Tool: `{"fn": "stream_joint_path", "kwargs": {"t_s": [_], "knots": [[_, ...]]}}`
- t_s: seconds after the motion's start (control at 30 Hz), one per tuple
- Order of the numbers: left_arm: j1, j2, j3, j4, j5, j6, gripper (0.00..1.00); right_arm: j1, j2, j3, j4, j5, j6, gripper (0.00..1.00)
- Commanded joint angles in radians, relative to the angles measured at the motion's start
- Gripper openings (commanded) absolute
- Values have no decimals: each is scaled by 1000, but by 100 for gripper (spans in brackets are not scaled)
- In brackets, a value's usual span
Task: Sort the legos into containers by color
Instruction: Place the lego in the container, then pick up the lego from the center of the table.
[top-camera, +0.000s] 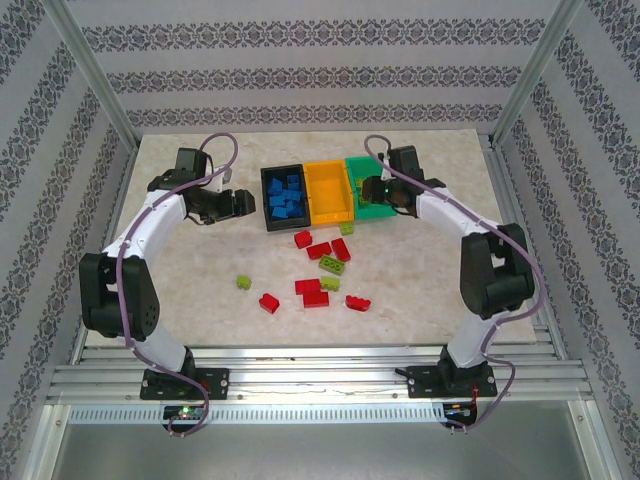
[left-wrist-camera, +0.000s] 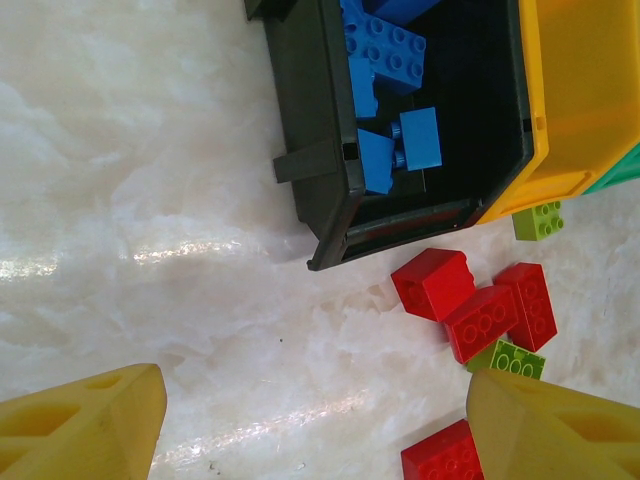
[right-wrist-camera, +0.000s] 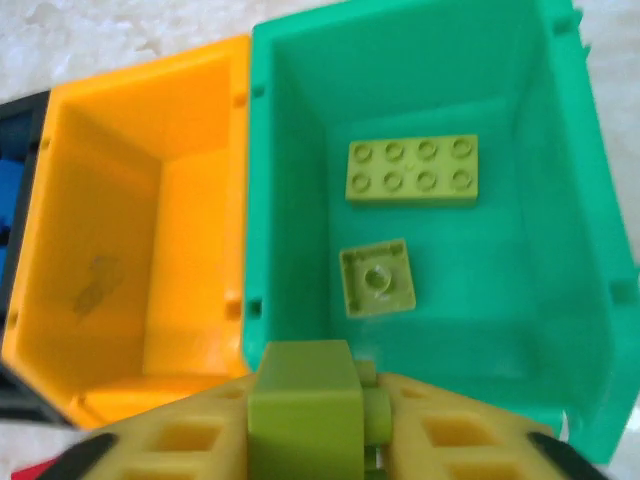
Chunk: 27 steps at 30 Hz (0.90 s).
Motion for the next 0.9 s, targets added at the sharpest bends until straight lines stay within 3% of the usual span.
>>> {"fn": "stream_joint_path", "kwargs": {"t_s": [0.0, 0.47, 0.53, 0.87], "knots": [[14, -2, -8, 15, 15, -8, 79, -21, 67, 69, -39, -38, -4, 47], [14, 6, -7, 20, 28, -14, 79, 67, -128, -197, -10, -57, -28, 49], [13, 5, -6, 14, 21, -12, 84, 93, -150, -232, -20, -28, -45, 48], [13, 14, -7, 14, 17, -11, 85, 155, -69, -251, 18, -16, -31, 49]]}}
